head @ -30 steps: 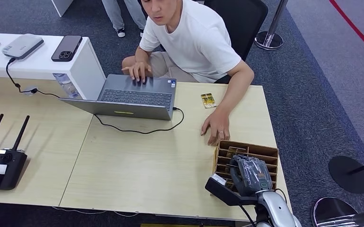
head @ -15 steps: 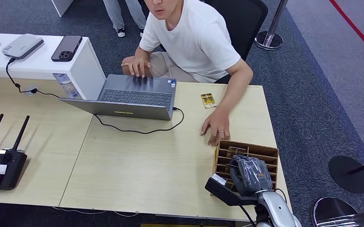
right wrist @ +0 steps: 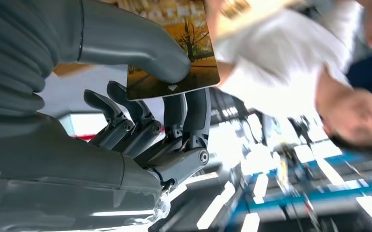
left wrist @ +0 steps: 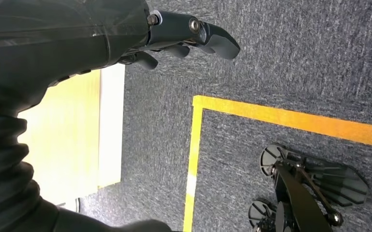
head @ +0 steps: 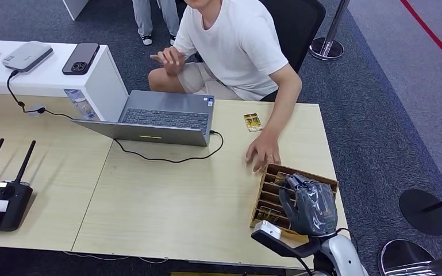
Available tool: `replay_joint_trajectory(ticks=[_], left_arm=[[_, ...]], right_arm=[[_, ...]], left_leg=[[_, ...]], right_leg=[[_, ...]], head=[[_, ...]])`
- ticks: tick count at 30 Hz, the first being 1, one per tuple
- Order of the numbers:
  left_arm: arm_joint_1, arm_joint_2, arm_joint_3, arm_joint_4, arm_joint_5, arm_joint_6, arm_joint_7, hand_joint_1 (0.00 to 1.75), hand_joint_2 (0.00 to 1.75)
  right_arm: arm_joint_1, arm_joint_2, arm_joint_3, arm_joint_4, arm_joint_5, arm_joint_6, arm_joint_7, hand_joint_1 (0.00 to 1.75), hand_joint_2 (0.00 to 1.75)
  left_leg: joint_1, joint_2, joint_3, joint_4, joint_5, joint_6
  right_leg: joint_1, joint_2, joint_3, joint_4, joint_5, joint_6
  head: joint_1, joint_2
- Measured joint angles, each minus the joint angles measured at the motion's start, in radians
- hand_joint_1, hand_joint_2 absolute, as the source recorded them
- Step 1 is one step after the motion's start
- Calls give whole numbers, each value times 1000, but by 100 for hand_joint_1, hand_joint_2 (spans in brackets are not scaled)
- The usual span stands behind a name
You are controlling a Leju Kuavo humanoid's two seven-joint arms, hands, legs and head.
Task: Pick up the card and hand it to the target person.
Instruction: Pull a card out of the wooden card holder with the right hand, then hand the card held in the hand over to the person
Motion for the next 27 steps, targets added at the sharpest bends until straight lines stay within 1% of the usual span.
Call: replay_joint_trajectory(ticks=[4, 7, 10, 14, 17, 19, 21, 23, 27], left_arm=[[0, 0, 0, 0, 6, 0, -4, 0, 175], [0, 0, 0, 0, 7, 0, -5, 0, 175], [0, 0, 0, 0, 8, 0, -5, 0, 175], [0, -1, 0, 0, 9, 0, -5, 0, 175], [0, -2, 0, 0, 9, 0, -5, 0, 175], [-1, -3, -3, 0, 7, 0, -5, 0, 175], [-3, -3, -6, 0, 3, -1, -4, 0, 175], [-7, -3, -12, 0, 0, -1, -4, 0, 175], [-12, -3, -24, 0, -3, -1, -2, 0, 175]], right_arm=[[4, 1, 0, -25, 8, -127, -65, 166, 175], [4, 5, 0, -34, 10, -189, -94, 166, 175], [4, 10, 1, -37, 12, -208, -108, 166, 175], [-2, 16, 3, -32, 24, -208, -119, 166, 175], [-11, 19, 5, -20, 82, -204, -116, 166, 175], [-29, 20, 12, 8, 172, -217, -101, 166, 175], [-61, 20, 23, 57, 247, -252, -70, 166, 175], [-114, 11, 43, 116, 276, -280, -22, 166, 175], [-228, -26, 112, 211, 284, -288, 107, 166, 175]], left_leg=[[0, 0, 0, 0, 0, 0], [0, 0, 0, 0, 0, 0], [0, 0, 0, 0, 0, 0], [0, 0, 0, 0, 0, 0], [0, 0, 0, 0, 0, 0], [0, 0, 0, 0, 0, 0], [0, 0, 0, 0, 0, 0], [0, 1, 0, 0, 1, 0], [0, 1, 0, 0, 1, 0]], right_leg=[[0, 0, 0, 0, 0, 0], [0, 0, 0, 0, 0, 0], [0, 0, 0, 0, 0, 0], [0, 0, 0, 0, 0, 0], [0, 0, 0, 0, 0, 0], [0, 0, 0, 0, 0, 0], [0, 0, 0, 0, 0, 0], [0, 0, 0, 0, 0, 0], [0, 1, 1, 0, 1, 0]], head=[[0, 0], [0, 0], [0, 0], [0, 0], [0, 0], [0, 0], [0, 0], [0, 0], [0, 0]])
